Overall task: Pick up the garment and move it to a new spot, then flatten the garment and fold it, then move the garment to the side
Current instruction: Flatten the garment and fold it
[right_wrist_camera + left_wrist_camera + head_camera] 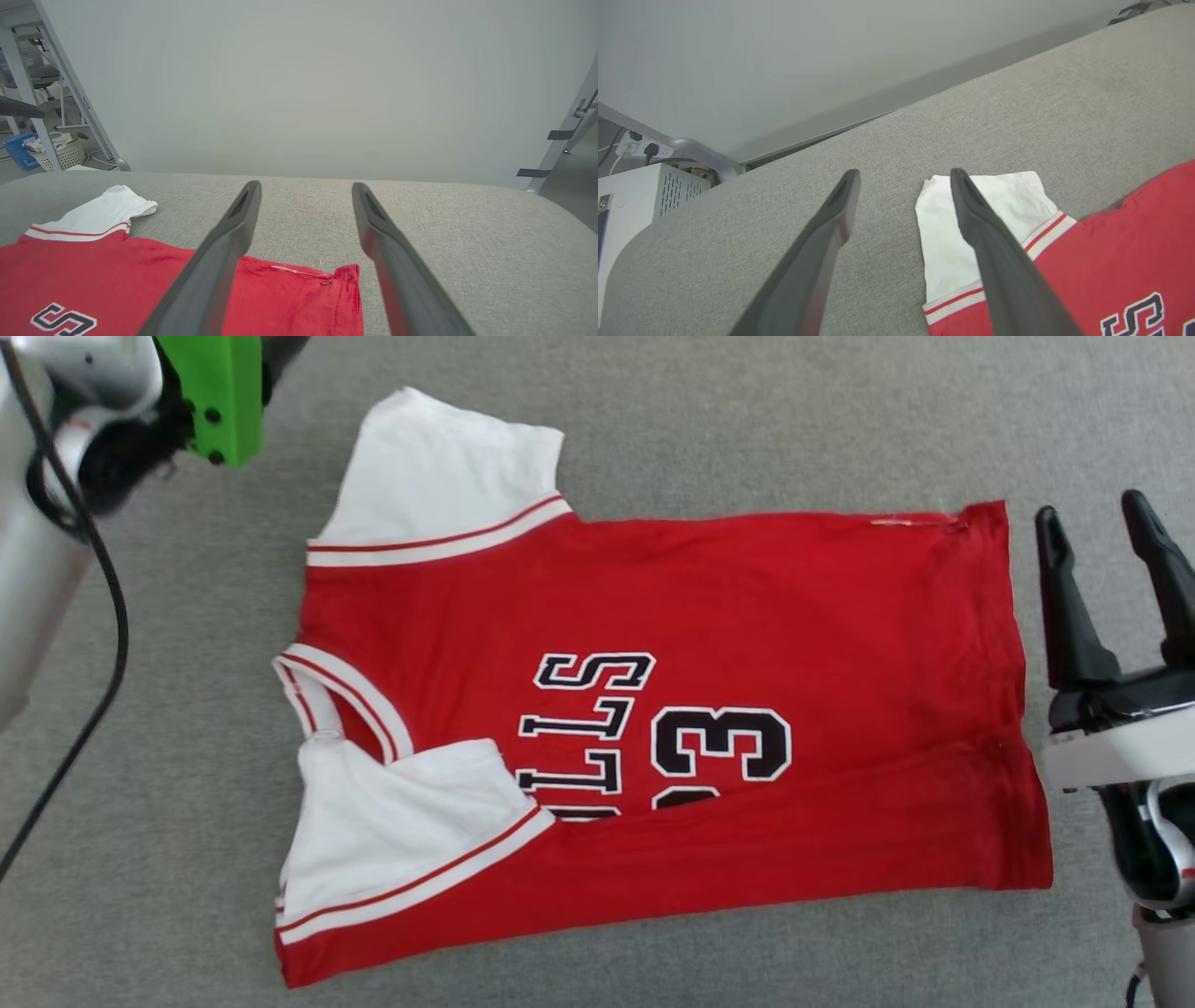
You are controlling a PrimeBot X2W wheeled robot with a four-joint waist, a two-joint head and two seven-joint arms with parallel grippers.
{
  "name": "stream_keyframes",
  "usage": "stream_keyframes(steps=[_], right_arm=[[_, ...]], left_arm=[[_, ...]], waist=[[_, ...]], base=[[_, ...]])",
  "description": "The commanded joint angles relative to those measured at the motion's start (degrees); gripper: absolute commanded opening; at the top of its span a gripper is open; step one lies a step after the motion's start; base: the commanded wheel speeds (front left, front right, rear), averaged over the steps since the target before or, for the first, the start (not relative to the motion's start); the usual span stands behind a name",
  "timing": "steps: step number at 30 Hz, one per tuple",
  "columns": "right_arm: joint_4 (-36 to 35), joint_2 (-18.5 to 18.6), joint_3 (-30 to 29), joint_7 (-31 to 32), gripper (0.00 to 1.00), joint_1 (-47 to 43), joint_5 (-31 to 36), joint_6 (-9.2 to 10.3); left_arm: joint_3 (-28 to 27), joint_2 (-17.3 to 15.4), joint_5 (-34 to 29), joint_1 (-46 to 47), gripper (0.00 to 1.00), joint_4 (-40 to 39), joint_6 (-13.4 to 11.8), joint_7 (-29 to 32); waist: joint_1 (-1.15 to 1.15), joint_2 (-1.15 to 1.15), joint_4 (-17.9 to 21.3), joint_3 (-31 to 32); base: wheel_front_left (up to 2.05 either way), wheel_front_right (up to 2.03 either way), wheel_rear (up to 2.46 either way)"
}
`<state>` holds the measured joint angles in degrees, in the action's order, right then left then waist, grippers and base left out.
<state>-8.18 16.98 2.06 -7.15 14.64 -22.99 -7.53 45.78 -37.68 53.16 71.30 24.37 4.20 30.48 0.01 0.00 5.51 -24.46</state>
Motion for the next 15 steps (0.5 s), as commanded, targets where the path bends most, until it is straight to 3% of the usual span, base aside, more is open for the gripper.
stream_keyframes(steps=[1, 6, 15], right_arm=[[-0.1, -0.2, 0.8, 0.8, 1.00, 1.3, -0.3, 0.04], [1.1, 0.2, 2.2, 0.4, 1.00, 3.8, -1.3, 0.04], [3.6, 1.3, 4.0, -1.5, 1.00, 6.7, -2.5, 0.04]], left_arm=[[0.6, 0.7, 1.2, 2.3, 1.00, 1.7, 0.6, 3.0], [3.8, 2.3, 3.2, 7.5, 1.00, 7.1, 2.0, 14.9], [7.3, 3.5, 2.2, 8.5, 1.00, 14.7, 2.8, 18.6]], waist=[[-0.01, 0.00, 4.5, -5.9], [-0.01, 0.00, 6.3, -9.5], [-0.01, 0.00, 7.5, -12.7]], base=[[0.00, 0.00, 0.00], [0.00, 0.00, 0.00], [0.00, 0.00, 0.00]])
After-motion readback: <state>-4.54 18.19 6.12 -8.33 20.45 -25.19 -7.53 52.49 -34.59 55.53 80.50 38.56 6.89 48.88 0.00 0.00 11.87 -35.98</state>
